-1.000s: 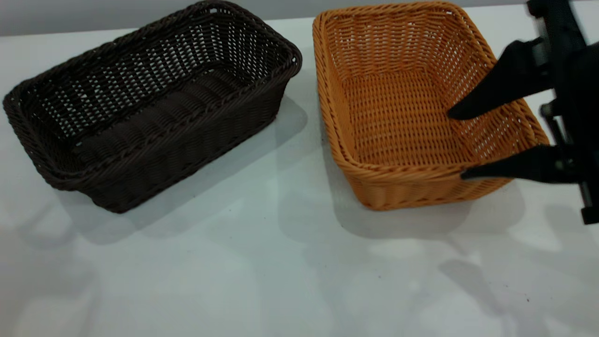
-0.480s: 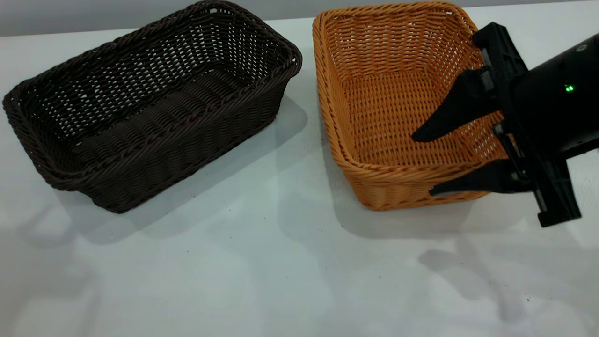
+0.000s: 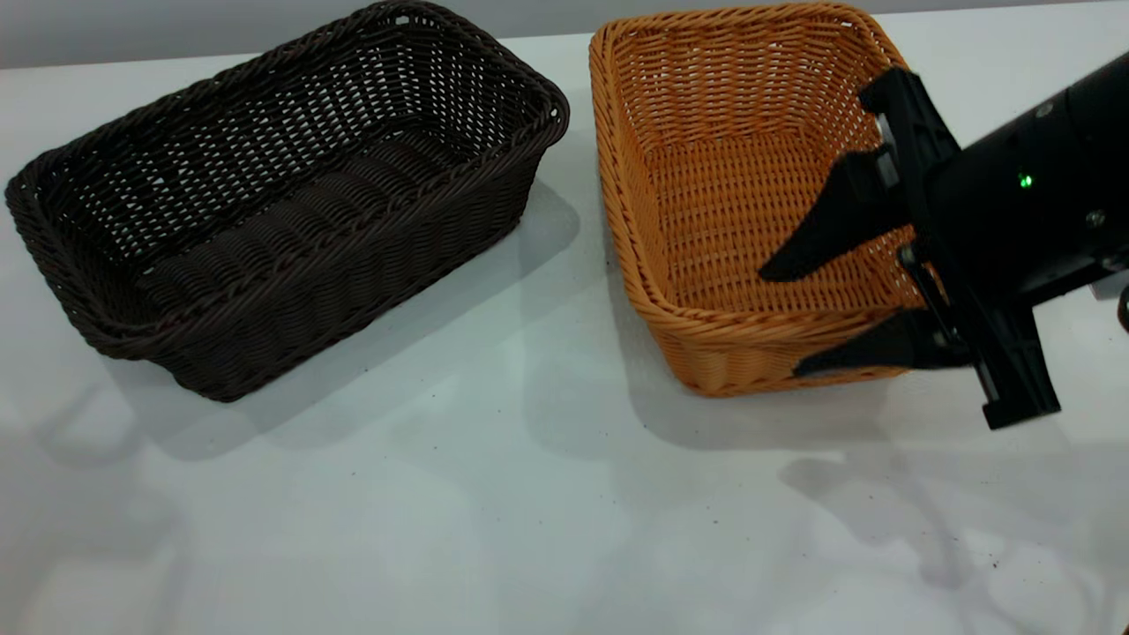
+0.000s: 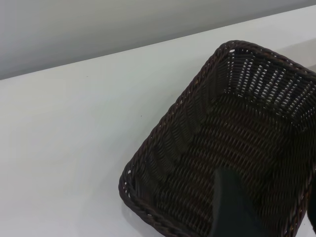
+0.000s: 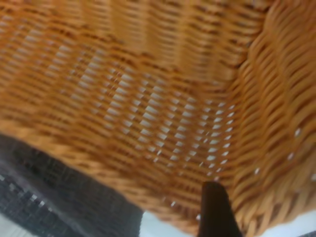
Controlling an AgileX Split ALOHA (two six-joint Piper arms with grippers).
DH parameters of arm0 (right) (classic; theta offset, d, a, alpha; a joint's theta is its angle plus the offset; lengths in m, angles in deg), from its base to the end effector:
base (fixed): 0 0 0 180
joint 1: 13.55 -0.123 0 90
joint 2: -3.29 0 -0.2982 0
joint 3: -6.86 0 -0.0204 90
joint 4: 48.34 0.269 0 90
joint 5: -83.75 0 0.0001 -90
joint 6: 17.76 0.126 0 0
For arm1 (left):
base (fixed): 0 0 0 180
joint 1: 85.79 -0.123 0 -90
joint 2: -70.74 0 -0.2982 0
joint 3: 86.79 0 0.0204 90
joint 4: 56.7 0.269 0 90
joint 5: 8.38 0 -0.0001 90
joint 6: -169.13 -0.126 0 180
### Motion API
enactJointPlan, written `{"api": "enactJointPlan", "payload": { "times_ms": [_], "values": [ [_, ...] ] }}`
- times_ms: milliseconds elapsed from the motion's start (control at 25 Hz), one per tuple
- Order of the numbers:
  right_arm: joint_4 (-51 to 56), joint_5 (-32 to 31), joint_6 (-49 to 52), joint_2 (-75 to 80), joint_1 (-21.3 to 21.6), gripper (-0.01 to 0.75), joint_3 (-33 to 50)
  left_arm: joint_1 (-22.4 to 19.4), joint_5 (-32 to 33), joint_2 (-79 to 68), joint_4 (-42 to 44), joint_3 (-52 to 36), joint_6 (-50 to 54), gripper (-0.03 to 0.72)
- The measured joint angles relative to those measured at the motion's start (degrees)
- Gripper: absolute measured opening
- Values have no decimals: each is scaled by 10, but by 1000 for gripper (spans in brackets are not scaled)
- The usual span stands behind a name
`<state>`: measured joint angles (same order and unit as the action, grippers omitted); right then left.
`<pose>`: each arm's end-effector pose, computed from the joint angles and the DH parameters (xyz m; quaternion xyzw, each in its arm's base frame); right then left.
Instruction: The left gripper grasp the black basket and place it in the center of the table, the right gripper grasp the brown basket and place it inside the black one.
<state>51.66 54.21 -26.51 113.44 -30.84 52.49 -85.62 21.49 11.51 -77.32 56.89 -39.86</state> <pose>0.2553 0.1436 0.0705 -0.5211 -0.7795 -0.3432 0.0555 0.2201 -0.0228 0.3044 0.1262 0.8706 -0.0334 0.4743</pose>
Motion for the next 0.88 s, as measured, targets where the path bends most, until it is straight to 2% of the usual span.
{"api": "enactJointPlan", "payload": {
  "times_ms": [280,520,880],
  "values": [
    [0,33,1,35,0,416,-13,0,0,0,0,0,0,330],
    [0,32,-14,70,0,386,-50,0,1,0,0,0,0,330],
    [0,59,-11,87,0,356,-51,0,10,0,0,0,1,330]
  ]
}}
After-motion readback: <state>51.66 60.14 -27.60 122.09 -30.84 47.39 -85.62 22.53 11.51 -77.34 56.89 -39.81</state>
